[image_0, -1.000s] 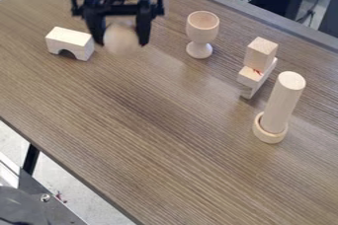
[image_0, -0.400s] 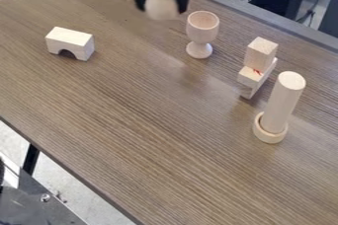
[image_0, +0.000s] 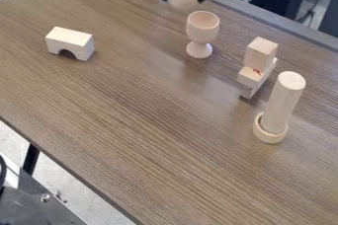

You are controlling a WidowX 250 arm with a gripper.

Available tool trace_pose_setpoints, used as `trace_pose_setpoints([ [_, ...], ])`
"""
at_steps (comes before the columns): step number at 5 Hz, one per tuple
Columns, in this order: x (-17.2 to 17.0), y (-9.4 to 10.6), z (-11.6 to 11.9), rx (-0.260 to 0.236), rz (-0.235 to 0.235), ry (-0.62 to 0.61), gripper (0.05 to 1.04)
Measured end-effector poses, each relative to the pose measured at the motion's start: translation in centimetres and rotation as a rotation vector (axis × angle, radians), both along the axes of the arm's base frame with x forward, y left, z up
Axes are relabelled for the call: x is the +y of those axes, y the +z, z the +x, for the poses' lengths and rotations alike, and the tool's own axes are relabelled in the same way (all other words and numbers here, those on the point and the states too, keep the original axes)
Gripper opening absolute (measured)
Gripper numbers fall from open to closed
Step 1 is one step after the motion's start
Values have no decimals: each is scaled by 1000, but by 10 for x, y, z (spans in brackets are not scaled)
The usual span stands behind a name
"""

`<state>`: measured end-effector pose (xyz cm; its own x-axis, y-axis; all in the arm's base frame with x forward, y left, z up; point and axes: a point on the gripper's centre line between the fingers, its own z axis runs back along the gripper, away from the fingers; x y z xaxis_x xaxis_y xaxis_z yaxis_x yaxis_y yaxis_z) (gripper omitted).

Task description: Put the ball in the cup

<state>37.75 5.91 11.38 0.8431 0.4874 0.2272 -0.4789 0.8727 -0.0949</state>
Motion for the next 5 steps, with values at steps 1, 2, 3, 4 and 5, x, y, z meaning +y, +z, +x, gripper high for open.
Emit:
trace_pose_setpoints([
  [1,-7,-9,12,5,2,-9,779],
  [2,-15,-24,21,24,3,-16,779],
  [3,-23,-31,26,23,15,-24,802],
  [4,-22,-31,29,-1,14,20,854],
  [5,-20,-32,25,-27,25,47,1006],
])
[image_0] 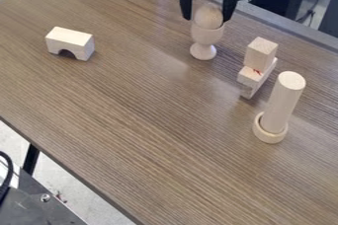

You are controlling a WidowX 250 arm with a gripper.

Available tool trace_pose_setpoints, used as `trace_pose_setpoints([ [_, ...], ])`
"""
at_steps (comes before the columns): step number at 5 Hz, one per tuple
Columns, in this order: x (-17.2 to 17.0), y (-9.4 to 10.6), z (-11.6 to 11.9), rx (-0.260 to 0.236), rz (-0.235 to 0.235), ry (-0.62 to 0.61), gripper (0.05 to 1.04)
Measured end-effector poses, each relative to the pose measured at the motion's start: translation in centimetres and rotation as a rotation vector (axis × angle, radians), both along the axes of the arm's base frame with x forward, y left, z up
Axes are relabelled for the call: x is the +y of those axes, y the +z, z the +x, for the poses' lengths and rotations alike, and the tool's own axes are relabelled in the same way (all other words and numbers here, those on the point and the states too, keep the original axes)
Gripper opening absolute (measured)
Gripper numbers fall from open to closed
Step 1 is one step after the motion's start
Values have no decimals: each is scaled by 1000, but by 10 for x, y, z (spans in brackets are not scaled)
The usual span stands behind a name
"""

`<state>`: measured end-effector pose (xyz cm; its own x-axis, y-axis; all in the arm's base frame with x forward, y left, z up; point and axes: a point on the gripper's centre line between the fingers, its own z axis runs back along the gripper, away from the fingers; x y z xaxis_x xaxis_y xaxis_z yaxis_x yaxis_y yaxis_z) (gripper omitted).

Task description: Put the ball in the cup

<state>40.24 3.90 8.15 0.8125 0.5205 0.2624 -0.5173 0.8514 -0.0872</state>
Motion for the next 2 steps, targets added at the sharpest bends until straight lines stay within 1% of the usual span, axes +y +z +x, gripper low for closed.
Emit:
trace_pose_setpoints([
  [1,-2,3,-8,-1,-9,1,999],
  [2,-1,37,-24,-39,-36,-10,999],
])
